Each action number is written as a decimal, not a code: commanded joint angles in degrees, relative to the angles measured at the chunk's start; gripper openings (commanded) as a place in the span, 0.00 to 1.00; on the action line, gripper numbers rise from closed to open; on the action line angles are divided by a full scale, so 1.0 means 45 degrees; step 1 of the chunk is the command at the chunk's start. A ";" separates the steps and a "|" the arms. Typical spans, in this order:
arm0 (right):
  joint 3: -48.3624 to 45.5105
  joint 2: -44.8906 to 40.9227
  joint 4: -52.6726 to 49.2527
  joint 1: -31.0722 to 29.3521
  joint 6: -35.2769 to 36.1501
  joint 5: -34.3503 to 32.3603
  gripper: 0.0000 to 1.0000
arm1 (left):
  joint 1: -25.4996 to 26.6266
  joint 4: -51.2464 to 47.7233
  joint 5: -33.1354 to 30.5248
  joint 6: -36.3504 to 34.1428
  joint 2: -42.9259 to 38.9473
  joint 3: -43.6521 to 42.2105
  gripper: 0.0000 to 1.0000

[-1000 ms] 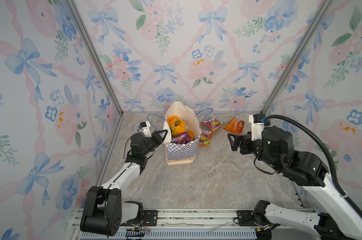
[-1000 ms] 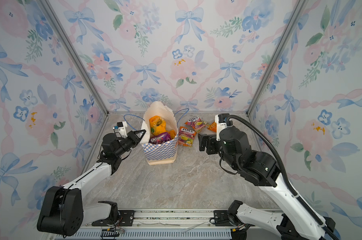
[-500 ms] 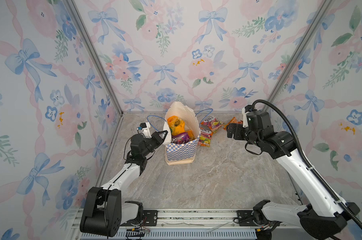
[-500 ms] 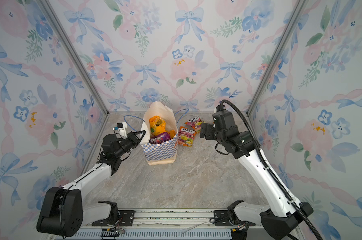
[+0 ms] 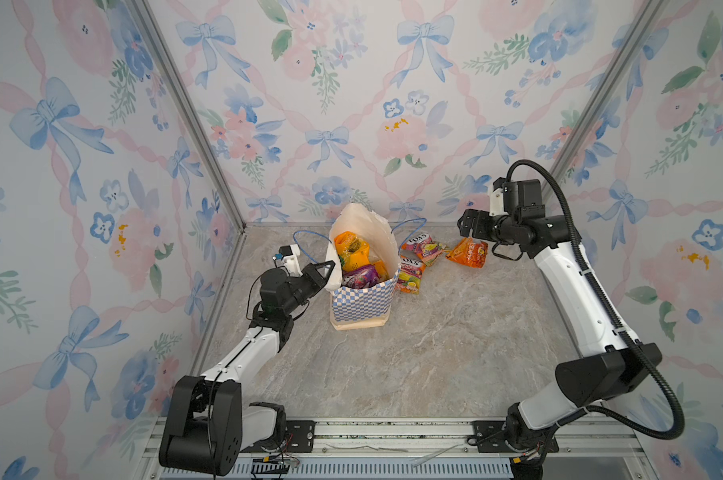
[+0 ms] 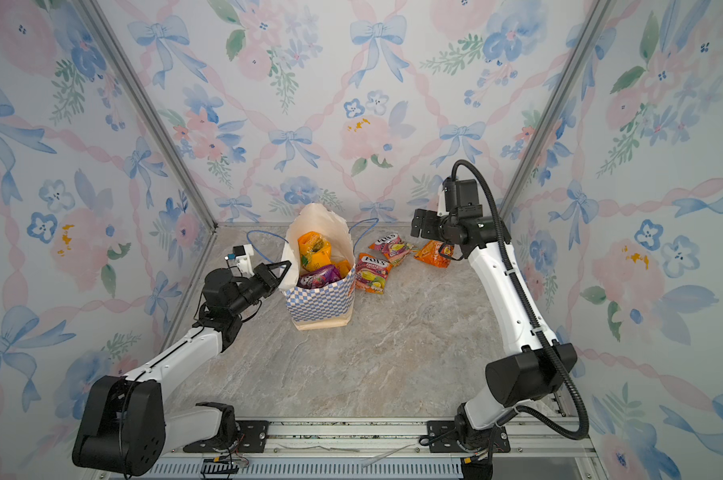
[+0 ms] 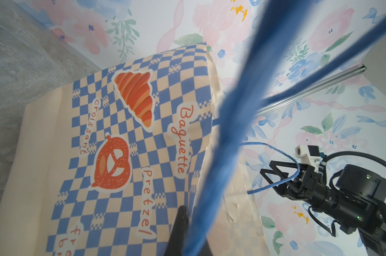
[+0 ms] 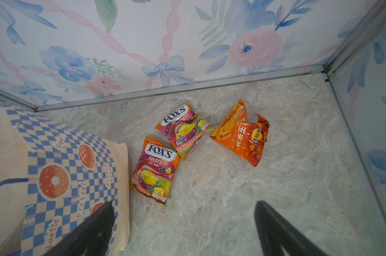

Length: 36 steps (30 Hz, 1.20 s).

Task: Place the snacks into the paper bag
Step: 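Move the open right gripper over the orange Fox's Fruits bags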

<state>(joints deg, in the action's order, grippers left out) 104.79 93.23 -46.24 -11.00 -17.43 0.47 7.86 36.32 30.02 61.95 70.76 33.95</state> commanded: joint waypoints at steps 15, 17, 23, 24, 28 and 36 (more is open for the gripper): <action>0.2039 0.7457 0.6381 0.0182 -0.3432 0.2191 0.97 | 0.0329 0.0071 -0.0072 -0.0076 -0.1075 -0.0915 0.00; 0.2904 0.8319 0.6330 0.0145 -0.3625 0.2448 0.97 | 0.0346 0.0080 -0.0070 -0.0076 -0.1101 -0.0961 0.00; 0.5327 1.0108 0.5571 -0.0104 -0.3249 0.2300 0.97 | 0.0329 0.0084 -0.0265 -0.0076 -0.1267 -0.1149 0.00; 0.5794 1.0406 0.5283 -0.0092 -0.3170 0.2283 0.97 | 0.0307 0.0076 -0.0250 -0.0076 -0.1252 -0.1141 0.00; 0.8353 1.1818 0.3707 -0.0090 -0.1960 0.3068 0.97 | 0.0251 0.0063 -0.0153 -0.0081 -0.1173 -0.1125 0.00; 0.7904 1.1906 0.2507 0.0040 -0.0965 0.3321 0.97 | 0.0227 0.0074 -0.0168 -0.0095 -0.1003 -0.1140 0.00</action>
<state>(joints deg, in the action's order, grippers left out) 142.12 146.45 -30.52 -10.98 -24.25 13.89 8.97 36.34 27.86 62.00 66.15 29.74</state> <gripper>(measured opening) 0.966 0.048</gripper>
